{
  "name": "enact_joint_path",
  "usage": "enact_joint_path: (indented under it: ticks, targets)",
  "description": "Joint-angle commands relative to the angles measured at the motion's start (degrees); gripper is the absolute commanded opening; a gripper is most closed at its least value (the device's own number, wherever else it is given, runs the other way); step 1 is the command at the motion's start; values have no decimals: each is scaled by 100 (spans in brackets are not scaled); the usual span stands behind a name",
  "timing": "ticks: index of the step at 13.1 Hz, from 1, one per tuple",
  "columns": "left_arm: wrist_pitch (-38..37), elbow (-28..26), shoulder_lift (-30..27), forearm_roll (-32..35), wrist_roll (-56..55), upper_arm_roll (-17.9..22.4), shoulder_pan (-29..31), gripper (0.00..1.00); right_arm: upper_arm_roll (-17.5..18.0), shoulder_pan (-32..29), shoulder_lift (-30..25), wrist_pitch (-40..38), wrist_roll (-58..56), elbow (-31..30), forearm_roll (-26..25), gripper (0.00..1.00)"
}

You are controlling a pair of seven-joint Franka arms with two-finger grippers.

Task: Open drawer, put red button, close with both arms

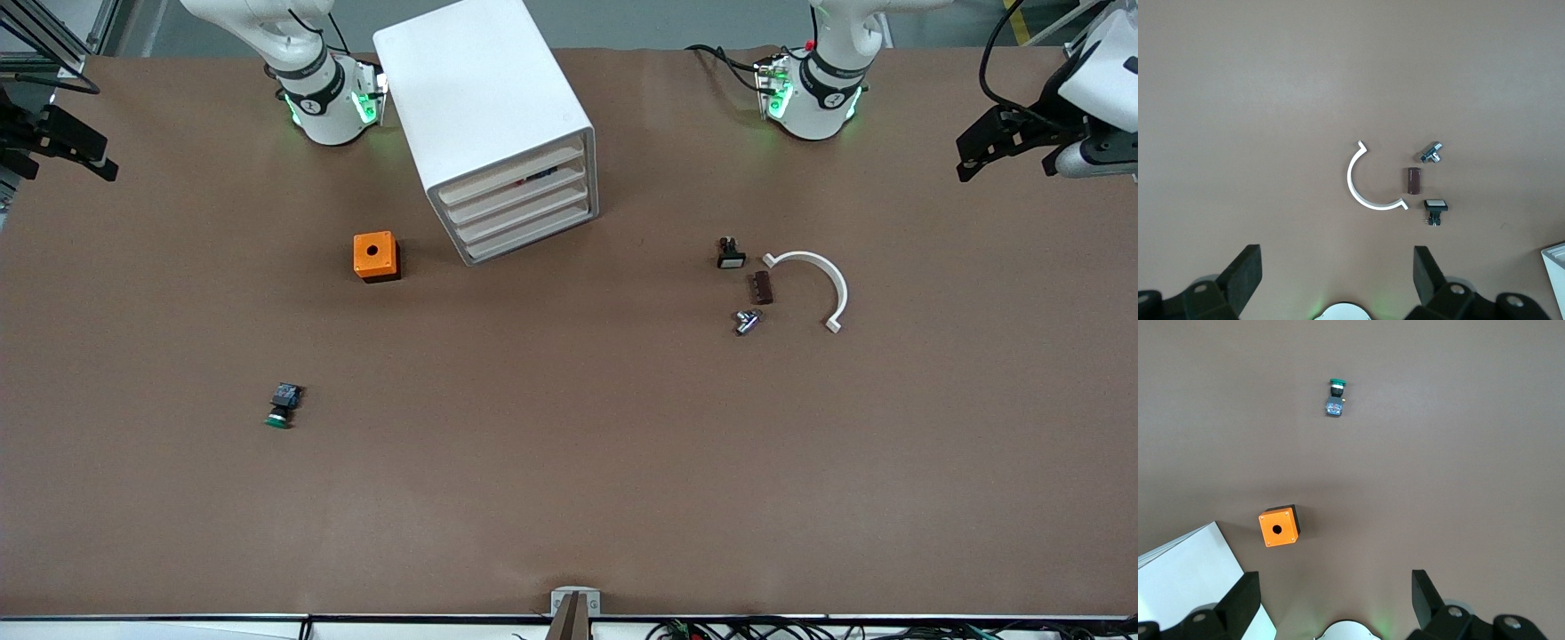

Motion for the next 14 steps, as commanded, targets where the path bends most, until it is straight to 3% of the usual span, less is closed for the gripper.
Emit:
enact_joint_path:
  ticks: [1,14]
  targets:
    - [68,-60,-27,-68,46,-143,130,100,-35,30,-64,-41,42,-46,55,100]
    - [33,739,703,2,143,-143,95,100,-70,-14,-55,153,15,-46,354,100]
